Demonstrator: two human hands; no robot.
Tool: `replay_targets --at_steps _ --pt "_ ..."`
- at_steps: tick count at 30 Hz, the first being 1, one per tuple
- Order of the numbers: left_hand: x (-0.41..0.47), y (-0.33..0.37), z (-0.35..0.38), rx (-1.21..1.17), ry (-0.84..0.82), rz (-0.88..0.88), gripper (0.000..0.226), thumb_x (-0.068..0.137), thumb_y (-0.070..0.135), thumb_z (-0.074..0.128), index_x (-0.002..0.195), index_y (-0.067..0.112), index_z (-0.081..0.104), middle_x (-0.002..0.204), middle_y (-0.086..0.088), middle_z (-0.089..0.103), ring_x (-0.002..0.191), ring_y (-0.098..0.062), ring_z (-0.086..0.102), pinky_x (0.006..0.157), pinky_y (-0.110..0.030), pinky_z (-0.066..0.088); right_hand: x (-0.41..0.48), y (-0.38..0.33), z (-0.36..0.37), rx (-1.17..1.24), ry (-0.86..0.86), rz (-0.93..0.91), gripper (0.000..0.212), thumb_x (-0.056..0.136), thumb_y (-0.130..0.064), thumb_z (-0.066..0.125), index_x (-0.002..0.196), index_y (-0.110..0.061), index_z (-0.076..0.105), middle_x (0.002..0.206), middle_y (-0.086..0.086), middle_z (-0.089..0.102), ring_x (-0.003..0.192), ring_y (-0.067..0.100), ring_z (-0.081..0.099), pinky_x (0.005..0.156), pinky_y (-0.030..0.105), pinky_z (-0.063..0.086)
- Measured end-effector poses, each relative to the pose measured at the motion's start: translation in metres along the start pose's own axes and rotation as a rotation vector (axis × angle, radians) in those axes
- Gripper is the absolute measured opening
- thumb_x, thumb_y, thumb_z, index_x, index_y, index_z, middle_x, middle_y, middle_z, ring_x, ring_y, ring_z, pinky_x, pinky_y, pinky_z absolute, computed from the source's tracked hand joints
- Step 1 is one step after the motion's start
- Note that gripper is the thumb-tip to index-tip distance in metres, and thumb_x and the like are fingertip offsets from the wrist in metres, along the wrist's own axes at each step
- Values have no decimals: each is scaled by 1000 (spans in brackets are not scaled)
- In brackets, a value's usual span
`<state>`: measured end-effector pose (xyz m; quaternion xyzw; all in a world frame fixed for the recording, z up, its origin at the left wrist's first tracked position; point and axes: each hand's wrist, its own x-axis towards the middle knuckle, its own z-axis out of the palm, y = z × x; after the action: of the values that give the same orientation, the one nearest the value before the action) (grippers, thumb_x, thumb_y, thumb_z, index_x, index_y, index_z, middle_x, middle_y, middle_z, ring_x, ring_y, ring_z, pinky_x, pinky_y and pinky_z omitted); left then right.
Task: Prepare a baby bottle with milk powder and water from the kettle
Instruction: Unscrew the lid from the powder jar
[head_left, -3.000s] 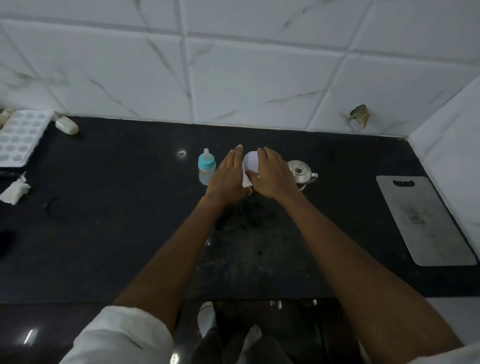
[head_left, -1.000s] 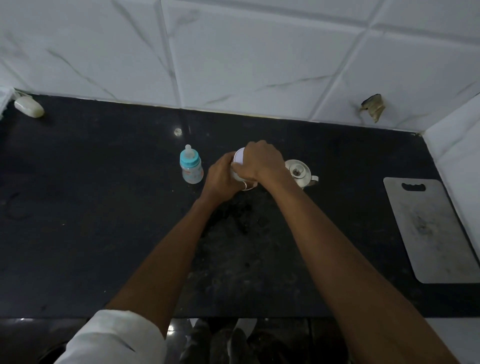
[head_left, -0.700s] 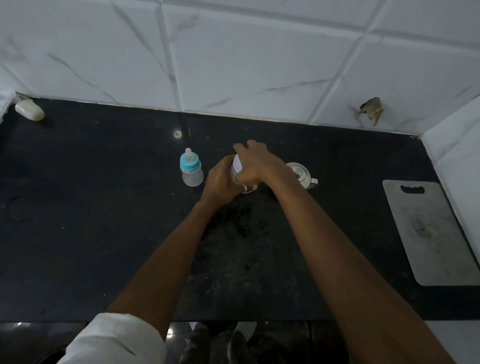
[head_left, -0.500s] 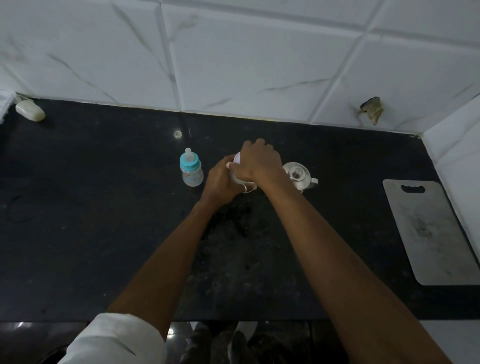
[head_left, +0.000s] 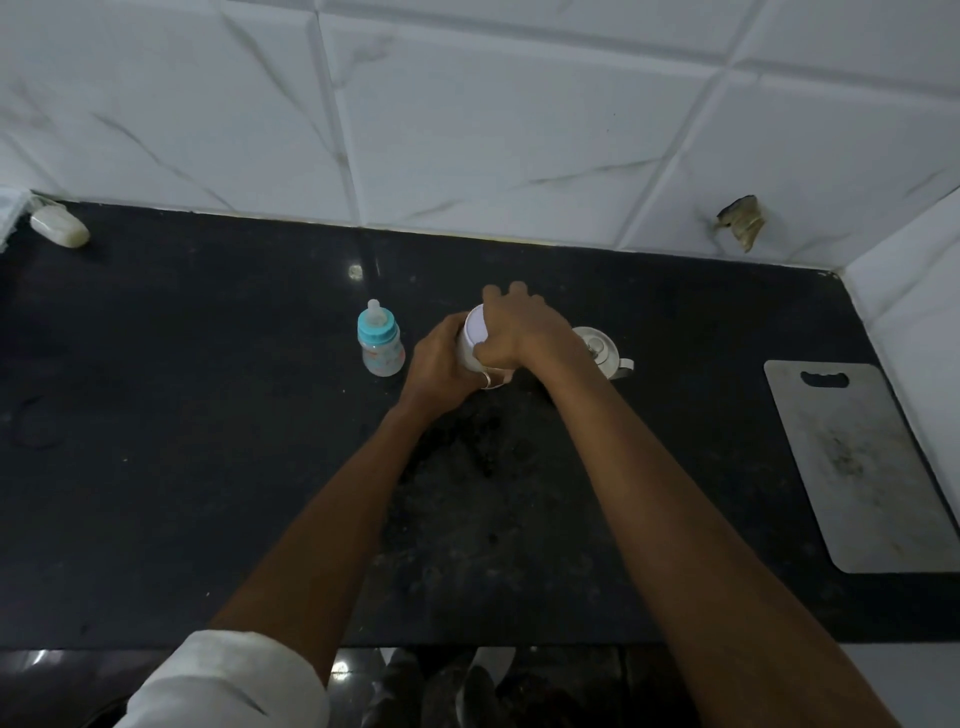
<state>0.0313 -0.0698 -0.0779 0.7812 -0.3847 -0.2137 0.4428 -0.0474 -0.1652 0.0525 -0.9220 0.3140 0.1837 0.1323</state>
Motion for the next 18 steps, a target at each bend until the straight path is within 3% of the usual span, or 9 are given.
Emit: replay_targets --at_steps 3,6,10,16,18 --pt "0 0 1 7 4 9 81 66 29 90 136 17 52 126 4 65 107 -5 60 87 -16 47 2 -5 7 -13 101 77 71 90 -51 66 143 -9 44 137 18 48 121 36 56 89 39 48" --pt "0 0 0 3 -8 6 82 65 30 89 136 19 51 127 7 62 108 -3 58 84 -8 41 2 -4 7 -45 74 -18 65 90 -37 68 144 -9 44 141 18 44 126 38 50 93 42 48" --pt "0 0 0 -3 -4 6 84 64 29 89 137 20 50 128 5 62 110 -5 57 90 -20 47 1 1 -3 12 -53 -111 78 86 -21 71 154 -17 33 152 16 33 137 38 37 103 47 47" --pt "-1 2 0 -8 -9 3 80 68 26 89 138 18 50 127 4 63 107 -2 56 78 1 39 4 -3 11 -46 122 72 73 88 -54 67 142 -10 46 134 17 50 118 35 57 89 40 49" --pt "-1 2 0 -3 -6 7 80 68 26 88 138 17 50 126 6 62 107 -2 56 80 2 38 4 -5 15 -36 169 73 69 89 -53 67 138 -8 50 130 17 54 115 34 60 87 39 49"
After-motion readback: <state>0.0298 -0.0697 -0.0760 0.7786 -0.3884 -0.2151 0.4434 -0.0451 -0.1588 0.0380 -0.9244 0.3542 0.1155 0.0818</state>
